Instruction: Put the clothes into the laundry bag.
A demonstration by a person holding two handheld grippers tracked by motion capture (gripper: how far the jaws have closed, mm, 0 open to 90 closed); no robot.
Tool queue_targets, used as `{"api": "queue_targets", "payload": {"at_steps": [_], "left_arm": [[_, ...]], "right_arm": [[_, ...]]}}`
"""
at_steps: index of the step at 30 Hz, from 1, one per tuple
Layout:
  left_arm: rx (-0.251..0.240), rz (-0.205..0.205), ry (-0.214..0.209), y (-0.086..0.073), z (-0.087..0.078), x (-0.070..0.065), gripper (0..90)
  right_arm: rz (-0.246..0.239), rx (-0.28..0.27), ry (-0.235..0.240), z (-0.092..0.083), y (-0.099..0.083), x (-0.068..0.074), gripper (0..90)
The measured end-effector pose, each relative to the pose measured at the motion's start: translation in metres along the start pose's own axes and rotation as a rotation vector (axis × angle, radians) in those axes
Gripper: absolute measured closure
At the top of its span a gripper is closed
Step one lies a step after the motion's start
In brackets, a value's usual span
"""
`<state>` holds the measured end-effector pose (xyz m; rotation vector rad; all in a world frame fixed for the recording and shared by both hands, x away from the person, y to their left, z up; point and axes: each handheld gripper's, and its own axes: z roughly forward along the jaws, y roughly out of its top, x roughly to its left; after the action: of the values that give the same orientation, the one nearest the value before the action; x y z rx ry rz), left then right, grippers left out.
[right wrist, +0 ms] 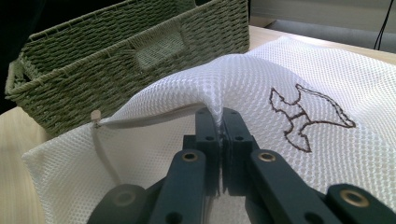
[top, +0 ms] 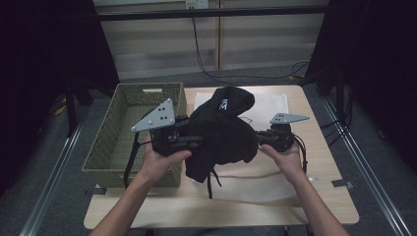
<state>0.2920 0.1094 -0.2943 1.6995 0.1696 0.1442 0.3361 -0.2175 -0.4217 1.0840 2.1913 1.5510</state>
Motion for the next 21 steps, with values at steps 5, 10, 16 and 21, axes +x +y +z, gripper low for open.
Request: {"api": "queue_targets", "payload": {"at_steps": [5,10,16,21], "left_arm": [[0.039,0.007,-0.025,-0.009,0.010,-0.001,62.7],[0.064,-0.001,-0.022,-0.017,0.016,0.000,62.7],[0.106,0.009,-0.029,-0.025,0.027,-0.003,62.7],[0.146,0.011,-0.033,-0.034,0.034,-0.001,62.7]], "right_arm": [[0.000,0.003,0.001,0.000,0.000,0.000,87.2],[0.004,-0.002,0.003,-0.002,0.000,-0.001,87.2],[0.005,-0.001,0.003,-0.002,0.000,-0.001,87.3],[0.004,0.000,0.003,-0.001,0.000,-0.001,87.2]]}}
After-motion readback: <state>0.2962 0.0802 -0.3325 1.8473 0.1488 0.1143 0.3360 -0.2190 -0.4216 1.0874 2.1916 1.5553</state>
